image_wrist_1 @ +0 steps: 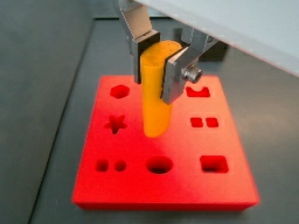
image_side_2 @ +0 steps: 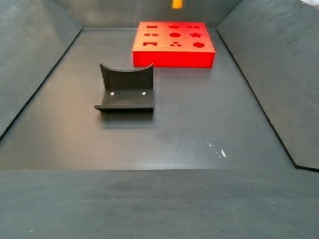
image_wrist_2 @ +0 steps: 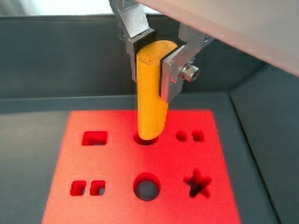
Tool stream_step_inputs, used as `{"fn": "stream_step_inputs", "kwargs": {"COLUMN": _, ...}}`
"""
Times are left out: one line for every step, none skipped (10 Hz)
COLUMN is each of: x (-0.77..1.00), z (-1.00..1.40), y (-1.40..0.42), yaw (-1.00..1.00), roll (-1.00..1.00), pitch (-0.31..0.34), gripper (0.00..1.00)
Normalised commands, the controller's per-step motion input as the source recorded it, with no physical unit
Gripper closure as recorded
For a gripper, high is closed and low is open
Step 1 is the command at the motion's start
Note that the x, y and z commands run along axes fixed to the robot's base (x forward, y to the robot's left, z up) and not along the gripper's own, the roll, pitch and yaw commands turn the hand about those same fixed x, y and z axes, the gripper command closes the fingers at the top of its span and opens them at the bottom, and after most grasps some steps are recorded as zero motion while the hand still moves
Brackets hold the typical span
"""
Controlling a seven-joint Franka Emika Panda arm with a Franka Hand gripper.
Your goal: Insert the oval object.
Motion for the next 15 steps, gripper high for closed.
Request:
{"fn": "stream_step_inputs", "kwargs": {"x": -0.06, "z": -0.39, "y": 0.0, "yaw": -1.0, "roll": 0.11, "pitch": 0.047, "gripper": 1.0}}
{"fn": "stream_step_inputs", "kwargs": {"x": 0.0, "z": -0.39, "y": -0.01, "yaw": -1.0, "roll": 0.02, "pitch": 0.0, "gripper": 1.0}}
{"fn": "stream_step_inputs", "kwargs": {"x": 0.0, "z": -0.27, "y": -0.04, "yaw": -1.0, "roll": 0.0, "pitch": 0.0, "gripper": 1.0}}
{"fn": "stream_step_inputs", "kwargs": {"x": 0.0, "z": -0.08, "y": -0.05, "yaw": -0.99, "roll": -0.12, "pitch": -0.053, "gripper": 1.0}}
{"fn": "stream_step_inputs", "kwargs": {"x": 0.0, "z": -0.02, "y": -0.05, "yaw": -0.87, "roll": -0.24, "pitch": -0.179, "gripper": 1.0}}
{"fn": "stream_step_inputs", "kwargs": {"x": 0.0, "z": -0.06, "y": -0.07, "yaw": -0.9, "roll": -0.21, "pitch": -0.177, "gripper": 1.0}}
{"fn": "stream_step_inputs", "kwargs": {"x": 0.0, "z": -0.08, "y": -0.07, "yaw": -0.92, "roll": -0.19, "pitch": -0.174, "gripper": 1.0}}
{"fn": "stream_step_inputs", "kwargs": {"x": 0.0, "z": -0.09, "y": -0.07, "yaw": -0.92, "roll": -0.19, "pitch": -0.181, "gripper": 1.0}}
{"fn": "stream_step_inputs", "kwargs": {"x": 0.0, "z": -0.09, "y": -0.06, "yaw": -0.91, "roll": -0.2, "pitch": -0.191, "gripper": 1.0}}
{"fn": "stream_step_inputs", "kwargs": {"x": 0.33, "z": -0.2, "y": -0.14, "yaw": -0.6, "roll": -0.12, "pitch": -0.04, "gripper": 1.0}}
{"fn": "stream_step_inputs", "kwargs": {"x": 0.26, "z": -0.16, "y": -0.32, "yaw": -0.45, "roll": 0.08, "pitch": 0.0, "gripper": 1.0}}
{"fn": "stream_step_inputs", "kwargs": {"x": 0.39, "z": -0.24, "y": -0.33, "yaw": -0.48, "roll": 0.15, "pitch": 0.021, "gripper": 1.0}}
{"fn": "stream_step_inputs", "kwargs": {"x": 0.12, "z": -0.09, "y": -0.15, "yaw": -0.39, "roll": 0.08, "pitch": 0.037, "gripper": 1.0}}
{"fn": "stream_step_inputs", "kwargs": {"x": -0.01, "z": 0.0, "y": 0.0, "yaw": -0.08, "roll": 0.01, "pitch": 0.0, "gripper": 1.0}}
{"fn": "stream_step_inputs", "kwargs": {"x": -0.11, "z": -0.06, "y": 0.0, "yaw": -0.04, "roll": 0.05, "pitch": 0.0, "gripper": 1.0}}
